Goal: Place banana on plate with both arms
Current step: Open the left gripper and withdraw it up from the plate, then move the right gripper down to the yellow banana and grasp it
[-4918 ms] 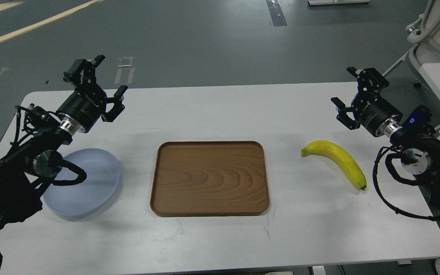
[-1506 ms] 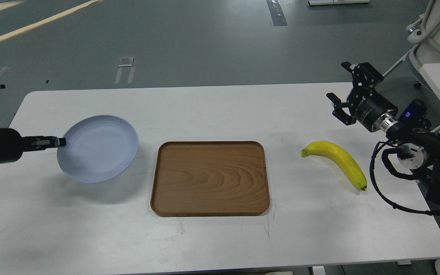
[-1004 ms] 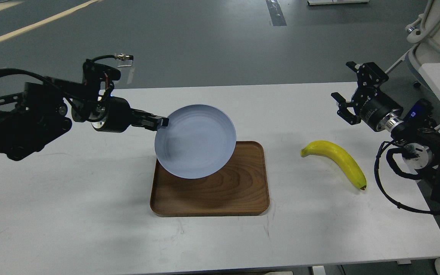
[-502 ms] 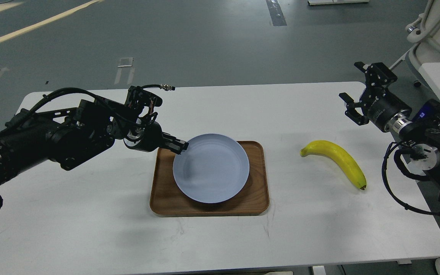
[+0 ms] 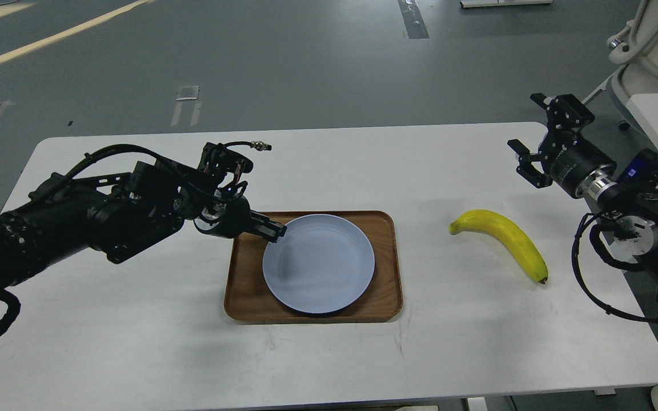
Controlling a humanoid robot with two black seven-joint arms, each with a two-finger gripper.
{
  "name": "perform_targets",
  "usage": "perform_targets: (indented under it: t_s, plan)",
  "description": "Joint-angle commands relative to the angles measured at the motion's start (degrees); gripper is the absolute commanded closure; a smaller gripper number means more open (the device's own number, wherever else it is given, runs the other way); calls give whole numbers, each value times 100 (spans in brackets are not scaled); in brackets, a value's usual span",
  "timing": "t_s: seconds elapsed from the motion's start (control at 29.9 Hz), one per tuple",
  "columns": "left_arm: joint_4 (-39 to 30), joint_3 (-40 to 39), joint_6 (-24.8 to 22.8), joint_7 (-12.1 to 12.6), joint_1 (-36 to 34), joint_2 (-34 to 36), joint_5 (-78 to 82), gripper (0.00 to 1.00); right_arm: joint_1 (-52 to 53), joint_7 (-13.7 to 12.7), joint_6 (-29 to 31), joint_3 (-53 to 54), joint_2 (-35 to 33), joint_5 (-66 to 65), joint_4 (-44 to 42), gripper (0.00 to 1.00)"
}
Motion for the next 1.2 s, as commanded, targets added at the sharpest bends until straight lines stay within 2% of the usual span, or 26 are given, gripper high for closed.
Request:
perform_targets:
  t_s: [0.0, 0.13, 0.23, 0.33, 0.43, 0.47, 0.57, 0.77, 0.9, 1.17]
  plan:
    - [-13, -47, 0, -8, -155, 15, -544, 3, 16, 0, 0, 0, -6, 0, 9, 0]
    - [57, -204, 23, -70, -437, 112, -2038, 2, 25, 0, 0, 0, -6, 0, 9, 0]
    - [66, -652, 49, -88, -454, 366, -3523, 2, 25, 0, 0, 0, -6, 0, 18, 0]
    - [49, -1292, 15, -114, -279, 804, -5409, 2, 25, 0, 0, 0, -6, 0, 18, 0]
    - [40, -1654, 0, -263, 168, 1192, -6443, 2, 16, 0, 0, 0, -6, 0, 18, 0]
    - [40, -1820, 0, -394, 378, 1376, -6776, 2, 8, 0, 0, 0, -6, 0, 18, 0]
    - [40, -2391, 0, -664, 1098, 1719, -7199, 2, -1, 0, 0, -17, -59, -17, 26, 0]
    - [40, -3613, 0, -633, 2304, 1843, -7420, 2, 244, 0, 0, -658, -453, -551, 132, 0]
    - [40, -3720, 0, -624, 2402, 1826, -7420, 2, 771, 0, 0, -905, -762, -1606, 211, 0]
    - [31, -3747, 0, -606, 2332, 1764, -7341, 2, 1941, 0, 0, -1221, -912, -4840, 360, 0]
